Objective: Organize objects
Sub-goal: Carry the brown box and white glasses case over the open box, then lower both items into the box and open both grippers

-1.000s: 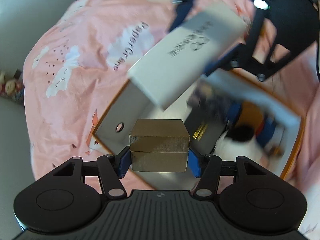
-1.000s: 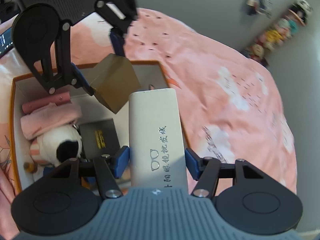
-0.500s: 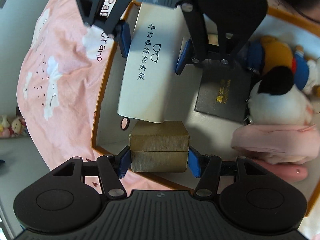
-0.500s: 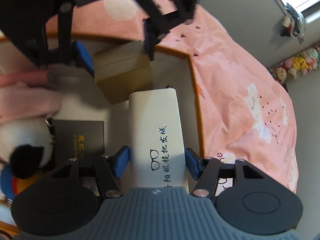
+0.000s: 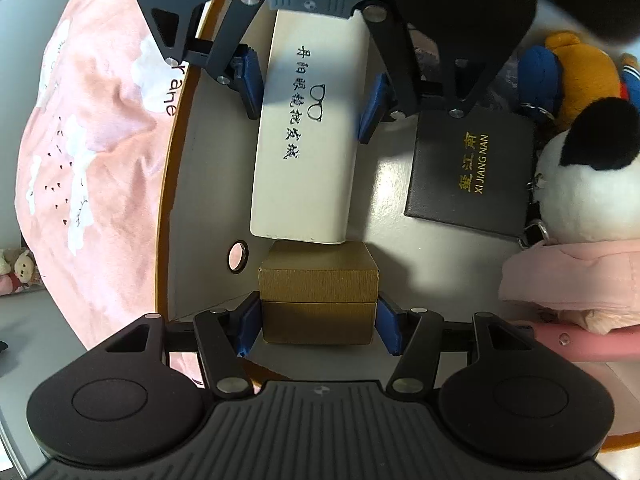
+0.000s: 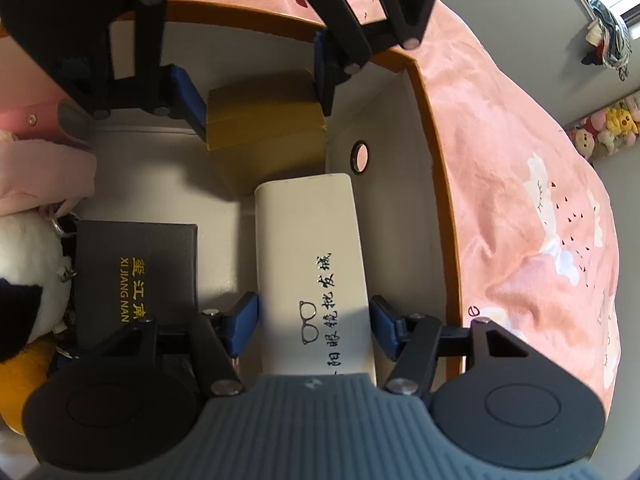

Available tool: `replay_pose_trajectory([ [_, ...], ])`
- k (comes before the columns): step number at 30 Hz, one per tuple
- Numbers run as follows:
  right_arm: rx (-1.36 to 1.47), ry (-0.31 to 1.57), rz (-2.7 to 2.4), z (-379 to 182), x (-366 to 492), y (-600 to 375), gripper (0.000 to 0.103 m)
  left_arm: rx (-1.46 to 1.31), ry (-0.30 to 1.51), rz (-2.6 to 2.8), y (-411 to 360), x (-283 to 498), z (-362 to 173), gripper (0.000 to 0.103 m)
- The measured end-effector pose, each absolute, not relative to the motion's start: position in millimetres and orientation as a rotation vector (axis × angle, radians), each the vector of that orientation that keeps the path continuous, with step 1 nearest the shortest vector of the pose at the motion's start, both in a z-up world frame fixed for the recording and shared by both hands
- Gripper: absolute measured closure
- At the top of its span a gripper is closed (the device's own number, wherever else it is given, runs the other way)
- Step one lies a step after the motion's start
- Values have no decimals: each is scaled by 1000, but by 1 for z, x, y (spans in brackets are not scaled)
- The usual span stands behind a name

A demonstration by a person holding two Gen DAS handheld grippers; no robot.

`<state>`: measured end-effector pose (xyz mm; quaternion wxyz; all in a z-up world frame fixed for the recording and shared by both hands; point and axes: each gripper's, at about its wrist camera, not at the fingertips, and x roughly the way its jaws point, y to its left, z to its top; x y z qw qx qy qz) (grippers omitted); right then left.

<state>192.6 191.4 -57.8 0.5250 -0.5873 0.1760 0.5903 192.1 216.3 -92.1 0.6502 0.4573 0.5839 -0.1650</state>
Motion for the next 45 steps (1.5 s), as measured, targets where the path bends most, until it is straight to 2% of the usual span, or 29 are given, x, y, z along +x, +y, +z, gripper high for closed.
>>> replay_pose_trajectory([
  [11, -1371, 495, 1362, -41, 205, 173, 44, 1074, 1349, -381, 226, 192, -97, 36],
  [15, -1361, 499, 1342, -38, 207, 164, 44, 1124, 1344, -356, 229, 193, -98, 29],
  [27, -1336, 494, 1317, -31, 208, 148, 44, 1094, 1282, -245, 248, 183, -88, 28],
  [41, -1238, 469, 1323, 18, 179, 100, 41, 1053, 1156, -275, 240, 109, -20, 26],
  [43, -1221, 475, 1322, 27, 175, 90, 40, 1040, 1134, -281, 233, 96, -13, 26],
  [45, -1206, 473, 1310, 37, 167, 92, 39, 1022, 1102, -281, 190, 105, -9, 26],
])
